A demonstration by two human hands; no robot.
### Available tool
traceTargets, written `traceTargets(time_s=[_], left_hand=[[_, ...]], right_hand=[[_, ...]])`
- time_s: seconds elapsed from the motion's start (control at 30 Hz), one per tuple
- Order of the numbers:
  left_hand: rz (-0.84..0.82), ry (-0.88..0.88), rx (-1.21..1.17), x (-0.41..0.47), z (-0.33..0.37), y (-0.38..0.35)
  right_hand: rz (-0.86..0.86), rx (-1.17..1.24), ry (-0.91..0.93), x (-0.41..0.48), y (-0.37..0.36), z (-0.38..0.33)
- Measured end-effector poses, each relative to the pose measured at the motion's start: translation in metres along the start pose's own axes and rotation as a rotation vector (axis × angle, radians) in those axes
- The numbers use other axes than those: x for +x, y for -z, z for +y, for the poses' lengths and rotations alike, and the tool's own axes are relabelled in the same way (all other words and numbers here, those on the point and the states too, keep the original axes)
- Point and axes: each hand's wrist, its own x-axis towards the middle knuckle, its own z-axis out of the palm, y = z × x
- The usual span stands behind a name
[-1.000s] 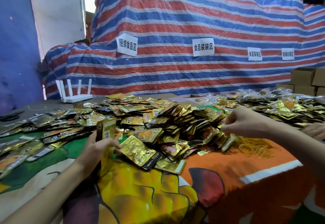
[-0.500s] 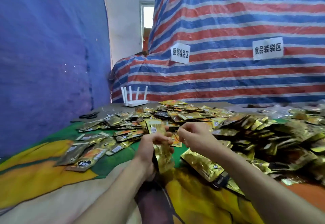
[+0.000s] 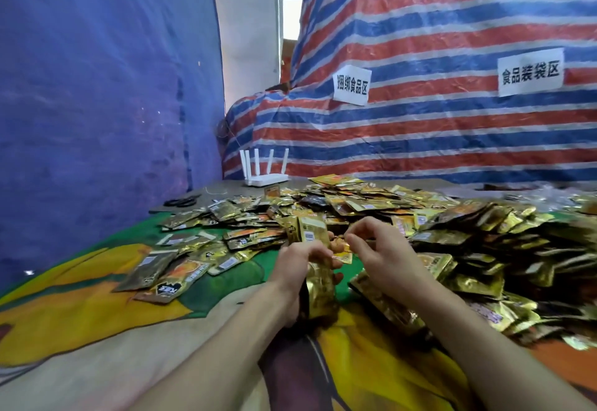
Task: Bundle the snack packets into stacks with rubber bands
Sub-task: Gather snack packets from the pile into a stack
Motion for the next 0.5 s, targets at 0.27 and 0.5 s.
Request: traceTargets(time_s=[0.27, 0.5], left_hand=[[-0.060, 0.063, -0.041, -0.004, 0.004, 0.003], [-0.146, 0.127, -0.114, -0.004, 0.007, 0.005]], right_hand=[[-0.048, 0.080, 0.000, -0.009, 0.005, -0.001], [0.069, 0.105, -0.034, -0.012, -0.002, 0.000]])
